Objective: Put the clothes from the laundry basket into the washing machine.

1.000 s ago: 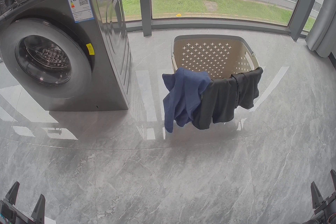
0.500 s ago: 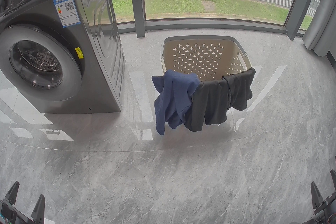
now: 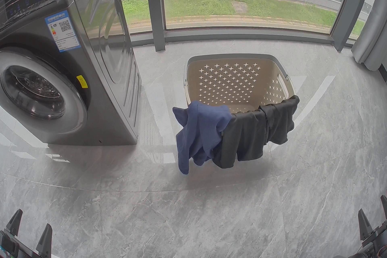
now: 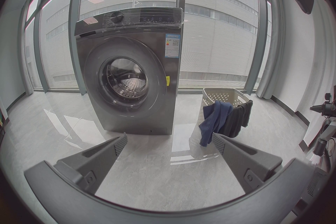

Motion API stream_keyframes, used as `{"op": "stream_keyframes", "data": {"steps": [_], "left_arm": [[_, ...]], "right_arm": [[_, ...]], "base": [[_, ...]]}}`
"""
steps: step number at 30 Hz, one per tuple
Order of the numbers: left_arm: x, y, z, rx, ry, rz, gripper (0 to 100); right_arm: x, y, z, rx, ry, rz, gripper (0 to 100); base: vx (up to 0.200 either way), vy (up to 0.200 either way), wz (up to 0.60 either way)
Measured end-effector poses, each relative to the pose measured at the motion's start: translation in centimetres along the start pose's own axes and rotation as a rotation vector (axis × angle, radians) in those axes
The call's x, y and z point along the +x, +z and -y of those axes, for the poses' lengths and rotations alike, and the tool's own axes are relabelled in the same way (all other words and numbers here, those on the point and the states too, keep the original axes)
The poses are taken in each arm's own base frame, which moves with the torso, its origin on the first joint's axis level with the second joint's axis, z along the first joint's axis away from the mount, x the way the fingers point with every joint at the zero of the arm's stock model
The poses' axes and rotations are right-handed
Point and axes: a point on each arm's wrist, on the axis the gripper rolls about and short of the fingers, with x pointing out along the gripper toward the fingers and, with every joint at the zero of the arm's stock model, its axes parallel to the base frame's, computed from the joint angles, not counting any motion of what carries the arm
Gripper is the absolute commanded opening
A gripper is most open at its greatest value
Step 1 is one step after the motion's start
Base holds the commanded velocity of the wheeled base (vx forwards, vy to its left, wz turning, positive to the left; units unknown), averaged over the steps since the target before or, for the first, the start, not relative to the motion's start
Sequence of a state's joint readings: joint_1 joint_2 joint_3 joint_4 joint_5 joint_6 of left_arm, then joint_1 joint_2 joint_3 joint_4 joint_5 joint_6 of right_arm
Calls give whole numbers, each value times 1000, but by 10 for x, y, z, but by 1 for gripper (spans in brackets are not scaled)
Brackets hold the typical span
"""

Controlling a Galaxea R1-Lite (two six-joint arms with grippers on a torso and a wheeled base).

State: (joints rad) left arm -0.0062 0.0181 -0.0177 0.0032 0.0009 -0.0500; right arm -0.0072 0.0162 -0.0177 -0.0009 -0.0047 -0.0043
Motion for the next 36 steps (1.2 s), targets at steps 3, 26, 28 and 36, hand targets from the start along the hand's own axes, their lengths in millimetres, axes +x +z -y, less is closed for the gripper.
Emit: {"op": "stream_keyframes", "data": {"steps": [3,26,28,36], "left_arm": [[0,0,0,0,0,0,100],[0,0,0,1,0,0,100],[0,0,0,1,0,0,100],[0,0,0,-2,0,0,100]], "right_arm": [[0,0,0,0,-1,1,100],[0,0,0,0,0,0,100],[0,0,0,0,-1,0,100],[0,0,0,0,0,0,100]], "base": [[0,-133,0],[9,-113,0],[200,0,0],[200,0,0]]}}
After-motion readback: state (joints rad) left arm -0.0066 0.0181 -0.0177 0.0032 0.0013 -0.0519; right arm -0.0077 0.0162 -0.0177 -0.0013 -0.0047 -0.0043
